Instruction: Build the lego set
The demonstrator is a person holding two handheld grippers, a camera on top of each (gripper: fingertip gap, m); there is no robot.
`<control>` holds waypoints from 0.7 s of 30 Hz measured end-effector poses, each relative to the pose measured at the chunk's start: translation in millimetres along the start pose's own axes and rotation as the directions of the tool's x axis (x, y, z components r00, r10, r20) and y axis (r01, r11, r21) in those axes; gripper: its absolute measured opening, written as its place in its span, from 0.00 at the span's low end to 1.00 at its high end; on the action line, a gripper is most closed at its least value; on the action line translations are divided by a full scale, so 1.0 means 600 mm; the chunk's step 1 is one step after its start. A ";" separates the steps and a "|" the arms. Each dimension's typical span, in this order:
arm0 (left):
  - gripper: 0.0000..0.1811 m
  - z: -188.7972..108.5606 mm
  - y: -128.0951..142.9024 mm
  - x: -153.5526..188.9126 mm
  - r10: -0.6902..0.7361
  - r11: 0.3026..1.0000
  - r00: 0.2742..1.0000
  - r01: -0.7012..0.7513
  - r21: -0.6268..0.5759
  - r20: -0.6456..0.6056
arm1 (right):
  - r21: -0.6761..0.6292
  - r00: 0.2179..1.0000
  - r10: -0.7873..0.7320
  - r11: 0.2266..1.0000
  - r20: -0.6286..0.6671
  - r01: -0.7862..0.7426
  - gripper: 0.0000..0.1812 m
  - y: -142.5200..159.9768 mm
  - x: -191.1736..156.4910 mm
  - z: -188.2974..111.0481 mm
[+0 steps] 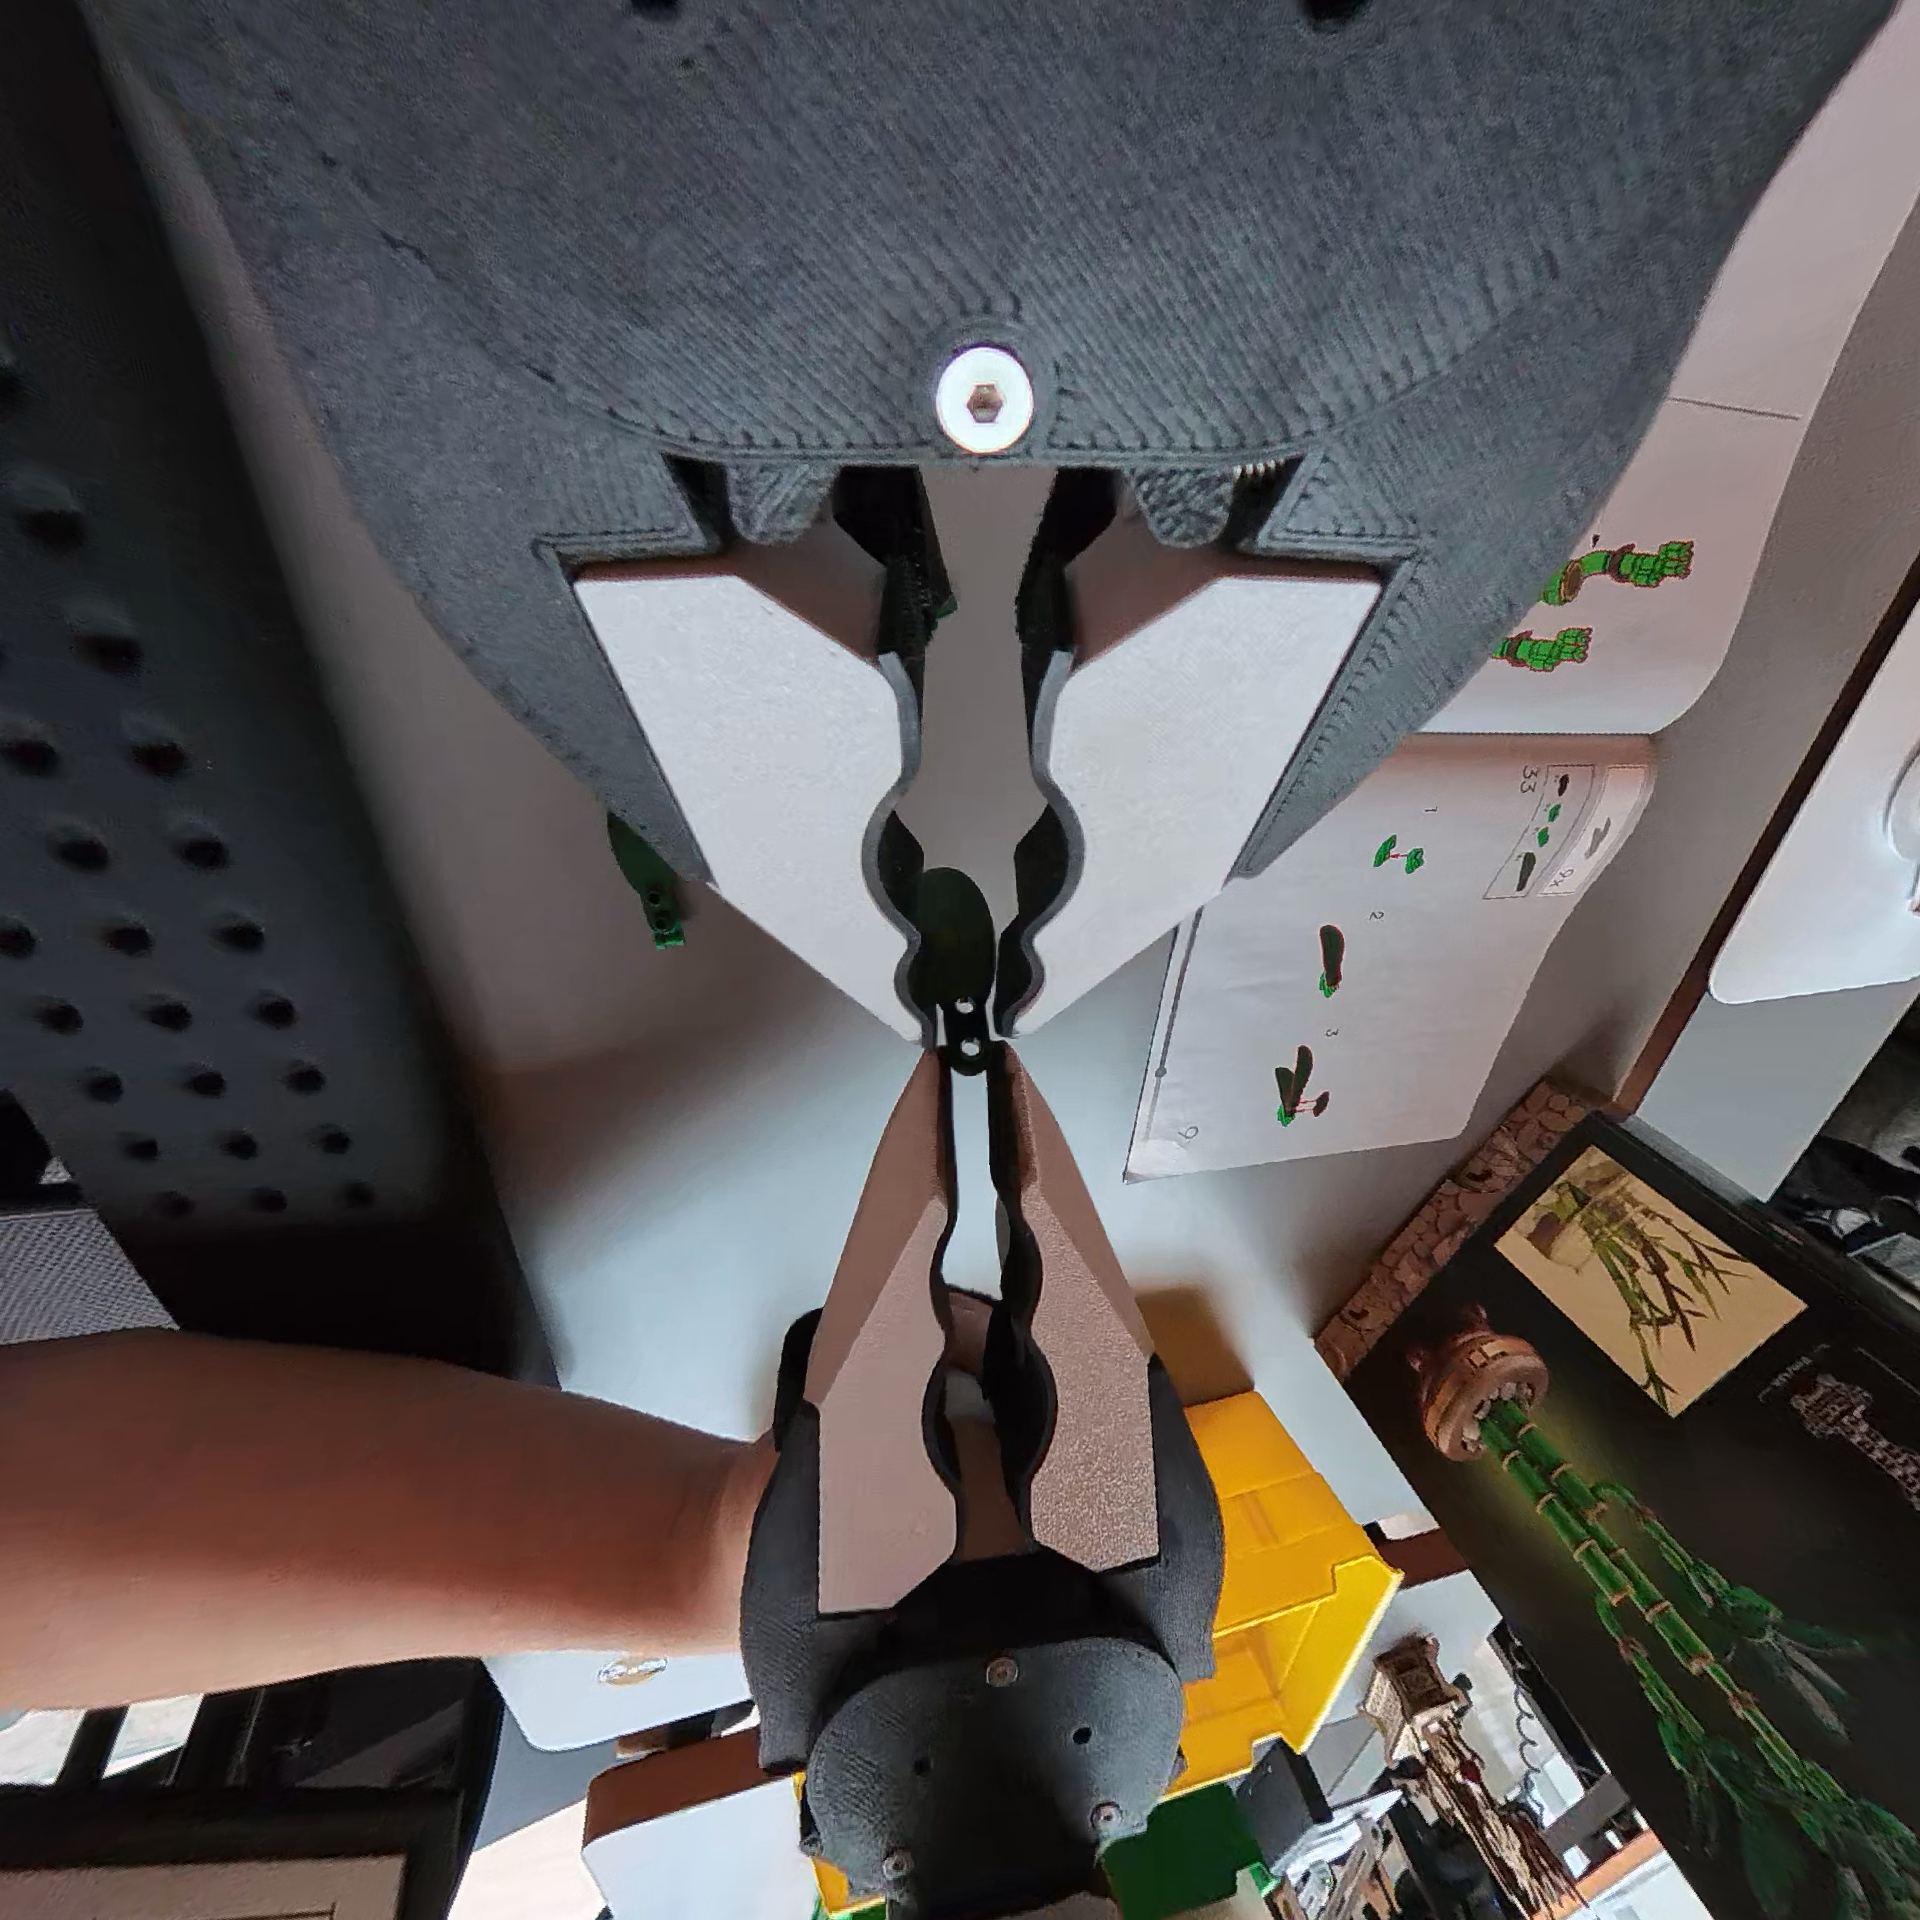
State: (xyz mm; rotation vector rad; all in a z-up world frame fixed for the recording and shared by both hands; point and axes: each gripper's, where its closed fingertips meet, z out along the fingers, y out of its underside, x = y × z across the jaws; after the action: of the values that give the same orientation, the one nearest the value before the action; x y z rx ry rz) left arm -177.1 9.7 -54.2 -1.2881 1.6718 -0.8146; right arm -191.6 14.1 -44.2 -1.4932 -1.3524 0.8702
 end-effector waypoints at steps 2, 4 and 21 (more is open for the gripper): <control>0.05 -0.004 -0.009 0.004 -0.014 0.999 1.000 0.014 0.029 -0.022 | 0.032 1.000 0.006 0.999 0.023 -0.006 0.03 -0.008 -0.005 -0.003; 0.04 -0.007 -0.015 0.008 -0.023 0.999 0.999 0.025 0.045 -0.041 | 0.054 0.999 0.014 0.998 0.043 -0.016 0.03 -0.013 -0.009 -0.006; 0.04 -0.019 -0.019 -0.003 -0.068 0.996 0.997 0.070 0.058 -0.037 | 0.174 0.998 0.038 0.984 0.053 -0.047 0.06 -0.042 -0.006 -0.023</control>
State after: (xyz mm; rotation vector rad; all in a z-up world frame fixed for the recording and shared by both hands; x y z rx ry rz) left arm -182.7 8.6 -38.9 -1.3027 1.6261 -0.9263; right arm -187.8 7.8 -16.3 -1.3770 -1.2491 1.0317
